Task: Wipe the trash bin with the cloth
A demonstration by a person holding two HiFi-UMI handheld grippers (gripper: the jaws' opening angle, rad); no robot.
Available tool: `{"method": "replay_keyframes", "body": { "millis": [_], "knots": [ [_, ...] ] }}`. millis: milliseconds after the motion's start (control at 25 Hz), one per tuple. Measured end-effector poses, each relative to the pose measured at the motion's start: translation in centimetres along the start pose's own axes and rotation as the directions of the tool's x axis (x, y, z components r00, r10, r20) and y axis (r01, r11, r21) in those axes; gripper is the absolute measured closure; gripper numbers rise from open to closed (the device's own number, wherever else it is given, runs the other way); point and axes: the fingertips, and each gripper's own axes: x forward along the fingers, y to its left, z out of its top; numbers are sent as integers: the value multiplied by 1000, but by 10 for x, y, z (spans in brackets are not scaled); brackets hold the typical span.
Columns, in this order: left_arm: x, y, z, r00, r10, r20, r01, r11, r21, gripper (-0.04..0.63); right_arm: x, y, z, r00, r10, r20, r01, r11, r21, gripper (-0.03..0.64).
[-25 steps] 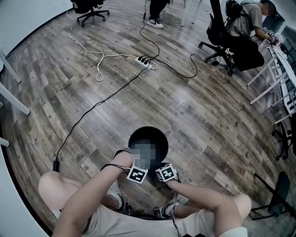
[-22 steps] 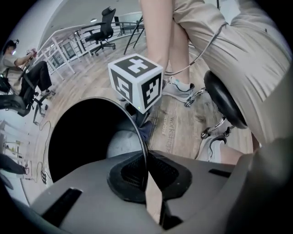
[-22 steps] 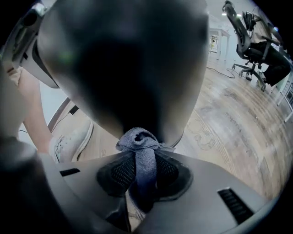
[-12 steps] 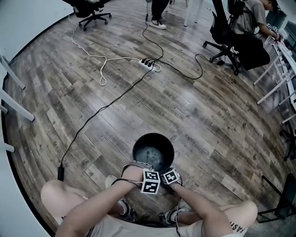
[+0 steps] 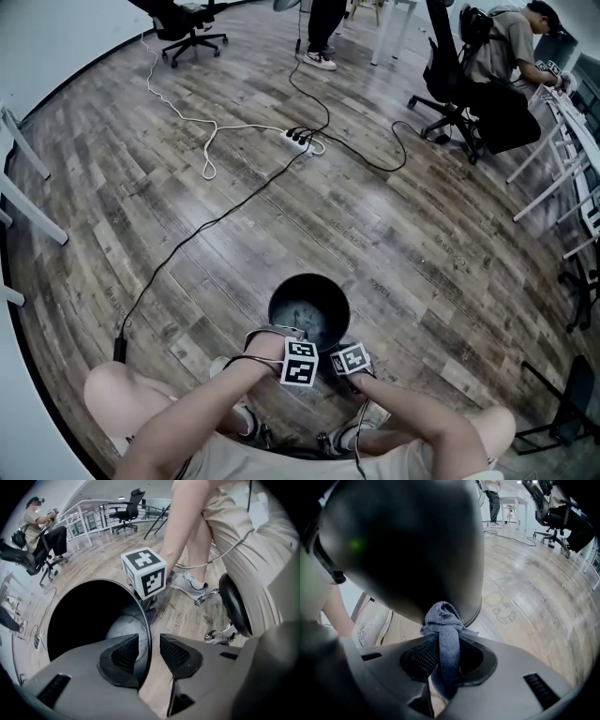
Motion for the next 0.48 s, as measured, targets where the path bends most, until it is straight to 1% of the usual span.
{"method": "replay_keyframes", "body": {
  "millis": [40,120,200,240,320,400,440,480],
  "knots": [
    [-1,0,-6,1000,2,-12,-2,1000,31,460,-10,1,2,1000,-10,-11,10,1000,7,534],
    [-4,5,-21,999,18,-49,-12,994,111,449,-34,6,10,999,-23,-30,24,998,53,534],
    [-7,13,-37,993,62,-99,-42,980,193,451,-60,21,16,999,4,-40,0,995,95,535],
    [-5,14,-41,989,87,-118,-58,973,225,451,-73,32,14,999,23,-44,-19,996,92,534],
    [1,10,-42,986,108,-129,-72,964,254,451,-96,50,12,998,50,-37,-49,998,39,534],
    [5,8,-42,986,108,-125,-72,962,262,453,-113,65,23,997,71,1,-71,997,-11,534],
    [6,9,-44,985,118,-128,-79,959,273,463,-118,71,33,996,83,25,-83,996,-20,534],
    [6,10,-46,982,129,-136,-86,955,286,508,-120,77,42,995,94,46,-93,995,-20,534]
  ]
}}
